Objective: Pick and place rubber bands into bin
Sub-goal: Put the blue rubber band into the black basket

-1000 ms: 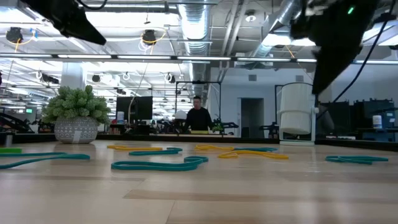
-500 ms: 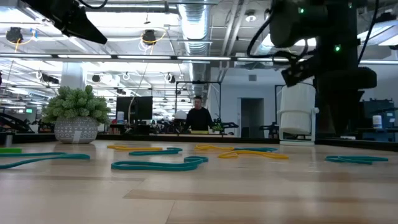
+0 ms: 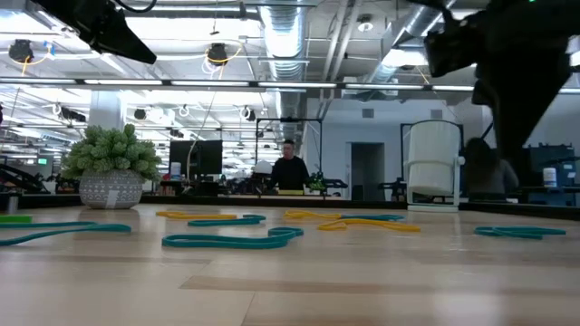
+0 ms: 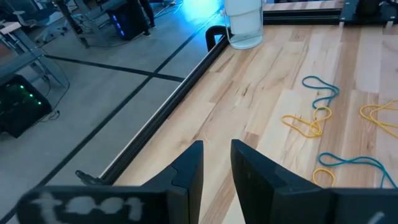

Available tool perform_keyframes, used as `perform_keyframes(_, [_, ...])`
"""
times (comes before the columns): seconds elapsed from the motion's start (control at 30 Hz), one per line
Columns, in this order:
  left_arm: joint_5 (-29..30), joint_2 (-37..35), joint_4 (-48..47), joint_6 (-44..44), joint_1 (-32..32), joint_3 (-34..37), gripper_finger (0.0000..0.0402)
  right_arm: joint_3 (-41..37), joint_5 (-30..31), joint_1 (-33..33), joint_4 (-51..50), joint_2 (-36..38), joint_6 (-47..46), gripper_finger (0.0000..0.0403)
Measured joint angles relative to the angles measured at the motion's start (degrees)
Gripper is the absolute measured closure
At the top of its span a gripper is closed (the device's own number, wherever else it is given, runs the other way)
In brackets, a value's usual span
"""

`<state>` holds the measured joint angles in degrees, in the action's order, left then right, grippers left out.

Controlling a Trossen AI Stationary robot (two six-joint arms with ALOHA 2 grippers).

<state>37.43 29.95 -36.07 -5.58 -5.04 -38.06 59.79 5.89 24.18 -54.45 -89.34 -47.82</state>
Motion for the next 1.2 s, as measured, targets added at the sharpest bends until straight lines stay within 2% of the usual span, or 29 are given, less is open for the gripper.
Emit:
perform_keyframes(0.13, [0.0,0.0,0.0,0.0,0.0,0.0,0.0329,0.0,-0.4,2.0,0.7,0.0,-4.0,0.0351])
perform_keyframes(0.27, [-0.1,0.0,0.3,-1.0,0.0,0.0,0.0329,0.0,-6.0,3.4,1.7,0.0,0.0,0.0351])
perform_keyframes(0.33, [-0.1,0.0,1.2,-1.1,0.0,0.0,0.0329,0.0,-6.5,3.7,1.8,0.0,1.2,0.0351])
perform_keyframes(0.47, [-1.2,0.0,3.0,-1.1,0.0,0.0,0.0329,0.0,-5.9,3.4,3.3,0.0,1.6,0.0351])
perform_keyframes(0.67, [-2.7,0.0,3.3,-1.1,0.0,0.0,0.0329,-1.8,-5.2,3.6,11.5,0.0,5.3,0.0351])
perform_keyframes(0.9, [-2.8,0.0,3.4,-1.1,0.0,0.0,0.0329,-4.0,1.5,2.5,11.6,0.0,7.1,0.0351])
perform_keyframes(1.2, [-4.3,0.0,2.3,-1.6,0.0,0.0,0.0329,-4.0,0.1,0.0,9.2,-2.6,9.3,0.0351])
